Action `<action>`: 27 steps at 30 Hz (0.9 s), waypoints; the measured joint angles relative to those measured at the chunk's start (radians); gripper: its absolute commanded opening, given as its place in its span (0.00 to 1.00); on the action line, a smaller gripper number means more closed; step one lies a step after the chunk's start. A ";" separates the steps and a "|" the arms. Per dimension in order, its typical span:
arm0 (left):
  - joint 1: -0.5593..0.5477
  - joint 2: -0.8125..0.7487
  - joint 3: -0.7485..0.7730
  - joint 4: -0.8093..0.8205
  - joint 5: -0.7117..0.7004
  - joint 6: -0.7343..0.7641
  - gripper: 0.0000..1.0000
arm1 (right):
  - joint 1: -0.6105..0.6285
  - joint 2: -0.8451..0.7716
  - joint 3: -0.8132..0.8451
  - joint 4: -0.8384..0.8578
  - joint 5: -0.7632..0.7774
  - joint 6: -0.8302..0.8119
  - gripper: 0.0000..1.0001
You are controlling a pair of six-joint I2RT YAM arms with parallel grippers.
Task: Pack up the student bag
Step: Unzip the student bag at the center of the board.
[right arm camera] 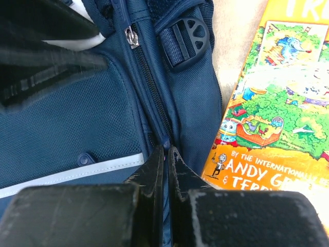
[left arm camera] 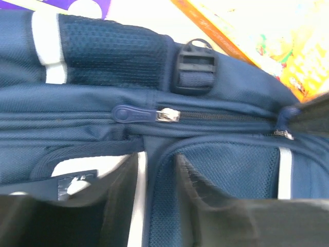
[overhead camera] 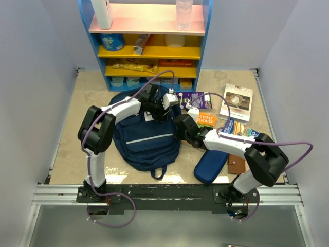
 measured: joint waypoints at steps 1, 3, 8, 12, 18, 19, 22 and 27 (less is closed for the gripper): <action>0.002 0.003 -0.002 0.011 -0.006 -0.005 0.01 | 0.000 0.000 0.000 -0.003 0.002 0.001 0.00; 0.005 0.000 -0.040 0.067 -0.024 -0.023 0.00 | 0.000 -0.003 0.000 -0.009 0.005 0.003 0.00; 0.005 -0.030 -0.117 0.180 -0.061 -0.096 0.00 | 0.001 -0.051 -0.040 -0.018 0.004 0.008 0.00; 0.005 -0.048 -0.146 0.221 -0.098 -0.161 0.00 | 0.007 -0.087 -0.083 -0.029 -0.014 0.012 0.00; 0.019 -0.060 -0.145 0.221 -0.171 -0.207 0.00 | 0.036 -0.106 -0.125 -0.111 -0.045 -0.009 0.01; 0.023 -0.063 -0.145 0.216 -0.172 -0.207 0.00 | 0.041 -0.106 -0.122 -0.127 -0.051 -0.019 0.10; 0.029 -0.077 -0.148 0.193 -0.171 -0.202 0.00 | 0.049 -0.108 -0.091 -0.197 -0.055 -0.084 0.43; 0.035 -0.107 -0.181 0.174 -0.163 -0.175 0.00 | 0.048 -0.163 0.000 -0.177 -0.014 -0.349 0.54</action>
